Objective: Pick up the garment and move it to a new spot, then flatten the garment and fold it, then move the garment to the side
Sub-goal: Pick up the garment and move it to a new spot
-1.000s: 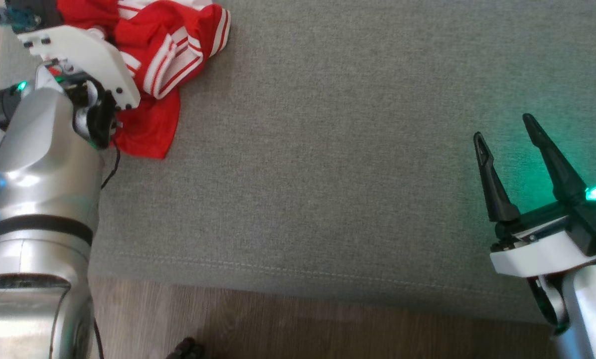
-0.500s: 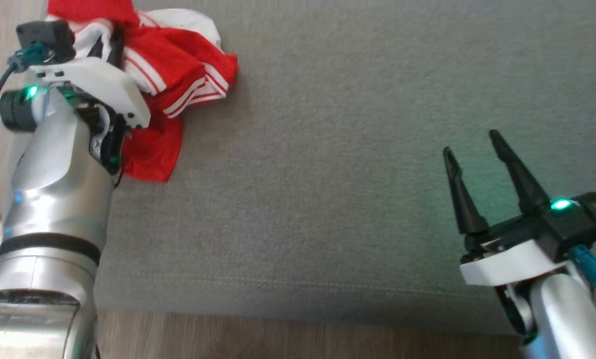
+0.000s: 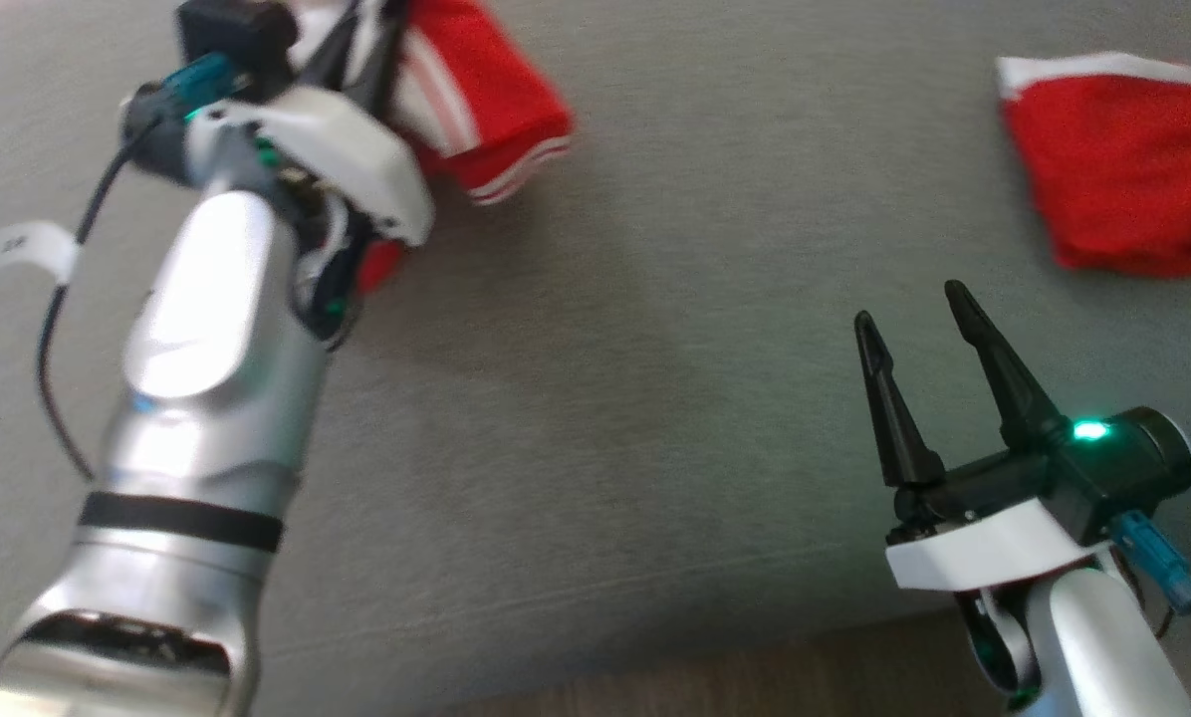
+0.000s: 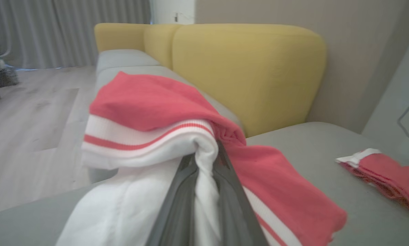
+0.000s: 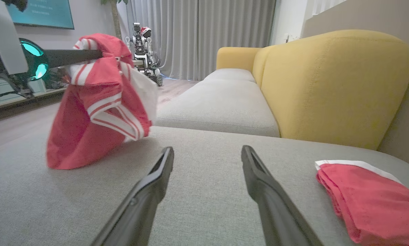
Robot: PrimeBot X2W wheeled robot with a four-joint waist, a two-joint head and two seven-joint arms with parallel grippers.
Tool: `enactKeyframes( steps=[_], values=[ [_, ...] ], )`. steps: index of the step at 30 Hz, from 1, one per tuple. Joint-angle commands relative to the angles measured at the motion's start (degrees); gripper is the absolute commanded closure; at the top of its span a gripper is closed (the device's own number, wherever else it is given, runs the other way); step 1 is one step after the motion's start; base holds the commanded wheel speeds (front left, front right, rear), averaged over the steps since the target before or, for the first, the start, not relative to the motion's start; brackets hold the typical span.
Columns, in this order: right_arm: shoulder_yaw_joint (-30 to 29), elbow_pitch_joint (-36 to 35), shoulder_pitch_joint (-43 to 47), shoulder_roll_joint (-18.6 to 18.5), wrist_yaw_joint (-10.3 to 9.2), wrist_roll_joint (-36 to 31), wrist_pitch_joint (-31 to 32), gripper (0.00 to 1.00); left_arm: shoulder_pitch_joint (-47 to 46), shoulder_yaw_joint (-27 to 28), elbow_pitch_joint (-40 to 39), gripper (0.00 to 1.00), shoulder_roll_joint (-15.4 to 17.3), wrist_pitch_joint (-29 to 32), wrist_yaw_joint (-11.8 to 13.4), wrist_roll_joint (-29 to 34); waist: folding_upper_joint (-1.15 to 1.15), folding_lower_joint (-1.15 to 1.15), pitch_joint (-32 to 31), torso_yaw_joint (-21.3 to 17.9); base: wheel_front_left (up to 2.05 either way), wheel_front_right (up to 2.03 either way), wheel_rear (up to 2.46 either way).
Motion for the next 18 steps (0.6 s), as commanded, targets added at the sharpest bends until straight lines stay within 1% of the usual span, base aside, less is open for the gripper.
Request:
enactKeyframes(
  steps=[1,5,8,11,13,17,18],
  values=[
    [0.96,-2.21,-1.06,0.53,-0.02,0.24,-0.37,0.00,-1.64,0.86,-3.40,1.00,1.00,0.49,-0.29,-0.57,0.00,0.00,-0.53,-4.46,0.00,0.00,0.00],
    [0.98,-2.88,-1.56,1.44,-0.02,0.38,-0.37,0.00,-0.08,-1.66,-9.47,1.00,-0.30,4.56,-0.30,-1.98,0.00,0.00,0.61,-9.01,0.00,0.00,0.00],
    [1.04,-3.21,-1.72,2.02,-0.02,0.57,-0.37,0.00,1.38,-3.36,-10.27,1.00,-0.80,7.03,0.79,-2.21,0.00,0.00,2.01,-10.99,0.00,0.00,0.00],
    [1.74,-3.44,-2.10,2.38,-0.02,0.69,-0.37,0.00,2.67,-5.68,-8.24,1.00,-0.87,8.00,2.79,0.03,0.00,0.00,3.62,-12.08,0.00,0.00,0.00],
    [1.95,-3.44,-2.51,2.52,-0.02,0.84,-0.37,0.00,3.86,-6.46,-5.82,1.00,-1.01,8.13,3.23,-0.10,0.00,0.00,4.59,-12.41,0.00,0.00,0.00],
    [2.07,-3.09,-3.20,2.59,-0.02,0.93,-0.37,0.00,4.56,-7.96,-0.52,1.00,-1.09,5.60,4.67,1.41,0.00,0.00,5.56,-12.41,0.00,0.00,0.00],
    [2.21,-2.85,-3.25,2.54,-0.02,0.99,-0.37,0.00,4.58,-7.98,0.52,0.56,-1.12,4.44,5.11,1.48,0.00,0.00,5.50,-12.27,0.00,0.00,0.00]
  ],
)
